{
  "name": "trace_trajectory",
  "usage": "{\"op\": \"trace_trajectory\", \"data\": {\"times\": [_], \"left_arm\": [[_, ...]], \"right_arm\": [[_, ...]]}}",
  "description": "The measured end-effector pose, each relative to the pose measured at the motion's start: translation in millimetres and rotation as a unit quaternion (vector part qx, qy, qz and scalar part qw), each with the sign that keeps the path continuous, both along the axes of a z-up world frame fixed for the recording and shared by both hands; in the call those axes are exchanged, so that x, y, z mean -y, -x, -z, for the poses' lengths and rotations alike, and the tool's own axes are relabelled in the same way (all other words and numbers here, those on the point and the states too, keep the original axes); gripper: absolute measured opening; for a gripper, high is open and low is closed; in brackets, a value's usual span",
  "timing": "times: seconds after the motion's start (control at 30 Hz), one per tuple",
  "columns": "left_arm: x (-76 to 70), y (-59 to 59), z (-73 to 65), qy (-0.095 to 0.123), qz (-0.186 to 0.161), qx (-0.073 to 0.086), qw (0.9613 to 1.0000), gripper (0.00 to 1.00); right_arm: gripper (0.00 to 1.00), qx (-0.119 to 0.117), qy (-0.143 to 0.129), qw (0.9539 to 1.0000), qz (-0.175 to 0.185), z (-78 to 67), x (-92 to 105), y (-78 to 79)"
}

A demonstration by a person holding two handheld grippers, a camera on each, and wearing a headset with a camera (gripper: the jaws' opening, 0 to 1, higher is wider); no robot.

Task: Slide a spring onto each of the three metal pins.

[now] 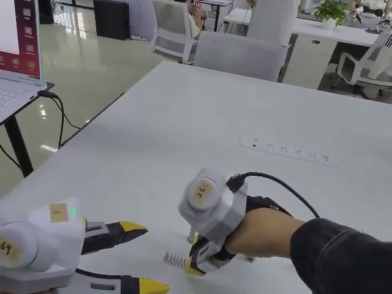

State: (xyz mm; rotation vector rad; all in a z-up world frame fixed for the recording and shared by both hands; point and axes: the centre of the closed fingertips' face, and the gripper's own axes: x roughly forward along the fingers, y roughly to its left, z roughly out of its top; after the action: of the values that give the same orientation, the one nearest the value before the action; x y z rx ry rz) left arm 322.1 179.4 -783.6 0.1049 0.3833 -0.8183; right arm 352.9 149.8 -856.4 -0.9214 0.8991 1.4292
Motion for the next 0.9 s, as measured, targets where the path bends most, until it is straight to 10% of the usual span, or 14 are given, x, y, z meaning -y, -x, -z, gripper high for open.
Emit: {"op": "trace_trajectory", "data": {"times": [0.9], "left_arm": [[-3.8, 0.0, 2.4, 0.002, -0.006, -0.003, 1.0, 0.53]], "right_arm": [[0.08, 0.022, 0.034, 0.9989, -0.026, 10.3, 1.2, -1.9]]}}
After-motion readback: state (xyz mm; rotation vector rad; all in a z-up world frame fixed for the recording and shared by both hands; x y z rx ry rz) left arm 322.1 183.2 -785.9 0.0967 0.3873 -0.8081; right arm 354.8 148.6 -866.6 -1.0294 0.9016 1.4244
